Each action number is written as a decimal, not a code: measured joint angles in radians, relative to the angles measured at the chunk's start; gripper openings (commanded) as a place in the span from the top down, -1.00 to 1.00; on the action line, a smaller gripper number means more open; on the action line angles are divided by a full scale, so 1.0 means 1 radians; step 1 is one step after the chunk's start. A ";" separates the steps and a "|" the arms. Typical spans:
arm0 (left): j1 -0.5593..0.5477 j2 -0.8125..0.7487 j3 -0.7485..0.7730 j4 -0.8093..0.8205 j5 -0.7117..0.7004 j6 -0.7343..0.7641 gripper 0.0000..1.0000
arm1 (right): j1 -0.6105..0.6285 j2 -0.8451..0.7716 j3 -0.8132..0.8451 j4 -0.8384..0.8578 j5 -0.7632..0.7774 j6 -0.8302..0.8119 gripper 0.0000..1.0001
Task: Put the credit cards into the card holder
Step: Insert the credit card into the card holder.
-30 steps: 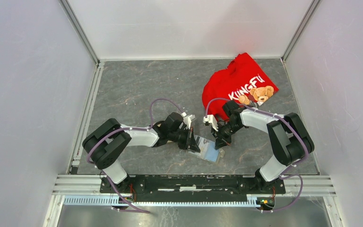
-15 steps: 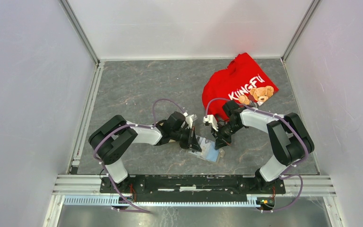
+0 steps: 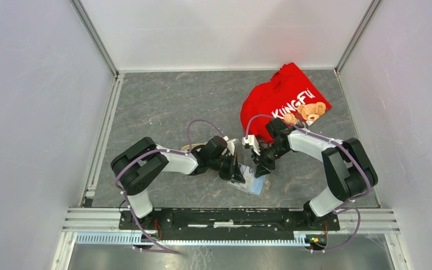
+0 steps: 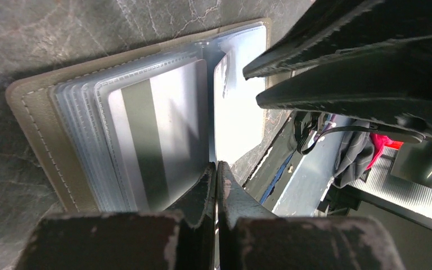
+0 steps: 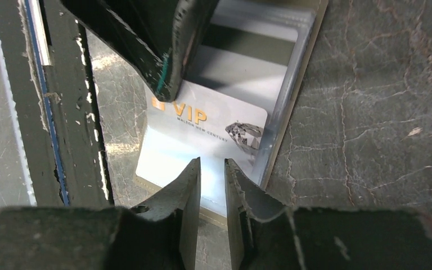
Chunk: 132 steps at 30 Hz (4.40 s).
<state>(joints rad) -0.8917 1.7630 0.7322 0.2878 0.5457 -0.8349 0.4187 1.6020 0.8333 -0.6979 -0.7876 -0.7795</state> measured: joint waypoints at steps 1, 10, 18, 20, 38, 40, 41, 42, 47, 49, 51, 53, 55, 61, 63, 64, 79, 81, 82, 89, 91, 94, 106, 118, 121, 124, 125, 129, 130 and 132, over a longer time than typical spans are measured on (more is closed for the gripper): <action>-0.004 0.002 0.000 0.003 -0.004 -0.003 0.96 | -0.002 -0.011 0.000 -0.002 -0.006 -0.005 0.43; -0.010 0.010 0.002 0.011 -0.019 -0.017 0.90 | -0.018 -0.159 -0.006 -0.135 -0.023 -0.295 0.46; -0.026 0.023 0.032 -0.010 -0.023 -0.017 0.96 | -0.018 -0.291 -0.195 -0.146 0.019 -0.590 0.56; -0.035 0.037 0.046 -0.011 -0.023 -0.017 0.96 | -0.018 -0.292 -0.212 -0.131 0.035 -0.616 0.56; -0.055 0.082 0.068 0.014 -0.011 -0.018 0.89 | -0.010 -0.363 -0.291 -0.106 0.100 -0.922 1.00; -0.057 0.084 0.070 0.014 -0.011 -0.019 0.87 | -0.002 -0.363 -0.291 -0.104 0.107 -0.920 1.00; -0.059 0.086 0.071 0.014 -0.011 -0.020 0.86 | 0.001 -0.364 -0.291 -0.103 0.109 -0.919 1.00; -0.061 0.089 0.074 0.014 -0.011 -0.021 0.86 | 0.002 -0.364 -0.291 -0.103 0.110 -0.919 1.00; -0.076 0.111 0.095 0.013 -0.012 -0.030 0.77 | 0.005 -0.364 -0.291 -0.100 0.113 -0.909 1.00; -0.079 0.112 0.098 0.010 -0.013 -0.031 0.67 | 0.005 -0.363 -0.291 -0.100 0.113 -0.907 1.00; -0.081 0.112 0.102 0.004 -0.017 -0.031 0.53 | 0.005 -0.363 -0.291 -0.099 0.113 -0.903 1.00; -0.084 0.112 0.107 -0.009 -0.026 -0.031 0.36 | 0.005 -0.361 -0.290 -0.099 0.113 -0.900 1.00; -0.088 0.106 0.112 -0.024 -0.037 -0.031 0.27 | 0.005 -0.359 -0.289 -0.099 0.113 -0.898 1.00; -0.098 0.061 0.129 -0.109 -0.082 -0.019 0.11 | 0.007 -0.356 -0.286 -0.099 0.114 -0.892 1.00; -0.099 0.048 0.130 -0.128 -0.093 -0.013 0.09 | 0.007 -0.356 -0.286 -0.099 0.115 -0.890 1.00; -0.099 0.042 0.131 -0.135 -0.100 -0.011 0.08 | 0.007 -0.355 -0.286 -0.099 0.114 -0.890 1.00; -0.118 0.067 0.187 -0.182 -0.099 0.006 0.13 | 0.007 -0.349 -0.282 -0.100 0.113 -0.885 1.00; -0.127 0.082 0.196 -0.181 -0.097 0.006 0.14 | 0.007 -0.348 -0.281 -0.101 0.113 -0.885 1.00; -0.130 0.085 0.198 -0.180 -0.096 0.006 0.14 | 0.007 -0.347 -0.281 -0.101 0.113 -0.885 1.00; -0.132 0.090 0.203 -0.180 -0.095 0.006 0.09 | 0.007 -0.347 -0.279 -0.101 0.112 -0.880 0.88; -0.132 0.089 0.203 -0.181 -0.097 0.006 0.09 | 0.007 -0.347 -0.278 -0.103 0.111 -0.874 0.81; -0.131 0.087 0.203 -0.181 -0.097 0.006 0.12 | 0.006 -0.347 -0.272 -0.108 0.105 -0.868 0.68; -0.131 0.088 0.203 -0.160 -0.107 0.006 0.17 | -0.150 -0.360 -0.191 -0.286 0.008 -1.001 0.47; -0.129 0.006 0.190 -0.184 -0.210 0.066 0.06 | -0.187 -0.346 -0.145 -0.363 -0.068 -1.012 0.46; -0.129 -0.061 0.150 -0.158 -0.235 0.079 0.06 | -0.201 -0.331 -0.142 -0.370 -0.079 -0.998 0.45; -0.129 -0.122 0.106 -0.112 -0.253 0.092 0.06 | -0.213 -0.315 -0.132 -0.373 -0.096 -0.980 0.44; -0.129 -0.151 0.081 -0.085 -0.261 0.099 0.06 | -0.219 -0.308 -0.127 -0.373 -0.103 -0.967 0.44; -0.130 -0.268 -0.017 0.003 -0.317 0.146 0.06 | -0.230 -0.293 -0.113 -0.343 -0.117 -0.869 0.35; -0.132 -0.311 -0.051 0.030 -0.340 0.161 0.05 | -0.232 -0.293 -0.113 -0.315 -0.116 -0.818 0.32; -0.132 -0.404 -0.116 0.066 -0.392 0.191 -0.05 | -0.233 -0.293 -0.113 -0.260 -0.105 -0.725 0.25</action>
<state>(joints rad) -1.0237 1.3590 0.6163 0.3542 0.1539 -0.6441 0.1856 1.3090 0.7204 -0.9577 -0.8925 -1.5047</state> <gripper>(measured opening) 0.473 0.333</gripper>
